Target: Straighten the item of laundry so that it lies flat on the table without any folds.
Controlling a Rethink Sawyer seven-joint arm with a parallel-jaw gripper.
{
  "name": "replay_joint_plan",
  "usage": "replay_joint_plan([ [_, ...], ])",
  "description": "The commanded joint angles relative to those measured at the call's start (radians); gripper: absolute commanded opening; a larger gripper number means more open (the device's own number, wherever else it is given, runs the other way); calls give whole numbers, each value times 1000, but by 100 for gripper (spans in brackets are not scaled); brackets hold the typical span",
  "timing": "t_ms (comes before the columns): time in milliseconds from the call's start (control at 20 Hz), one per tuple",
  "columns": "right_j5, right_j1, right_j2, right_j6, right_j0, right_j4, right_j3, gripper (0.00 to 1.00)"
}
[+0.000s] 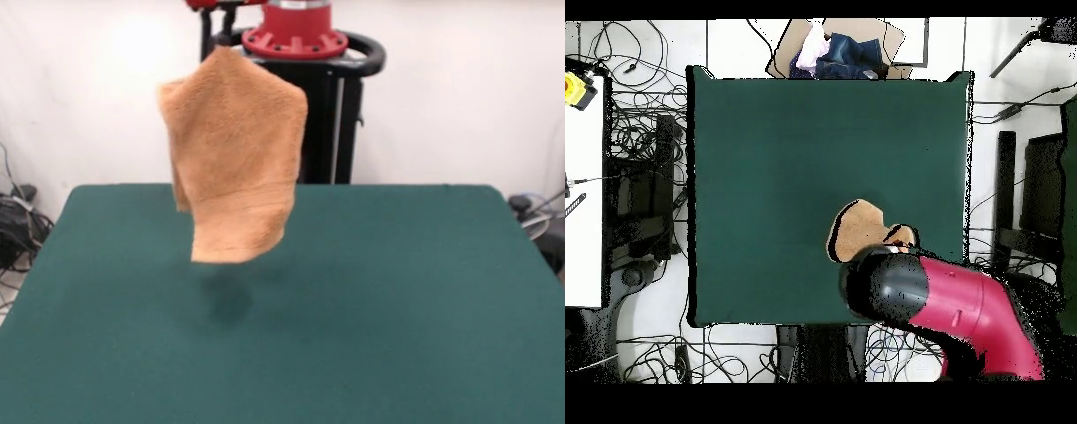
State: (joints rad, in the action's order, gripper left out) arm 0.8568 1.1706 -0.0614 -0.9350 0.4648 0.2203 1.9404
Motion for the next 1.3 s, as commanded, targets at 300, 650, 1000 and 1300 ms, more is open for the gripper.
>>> replay_joint_plan([
  [300,-180,-40,388,-1066,-267,-93,-21,0],
  [650,-221,-58,346,-1096,-188,-62,-38,0],
  [1000,-128,-119,193,-1009,-117,-23,-144,0],
  [1300,-175,-145,258,-1201,-184,-22,-161,0],
])
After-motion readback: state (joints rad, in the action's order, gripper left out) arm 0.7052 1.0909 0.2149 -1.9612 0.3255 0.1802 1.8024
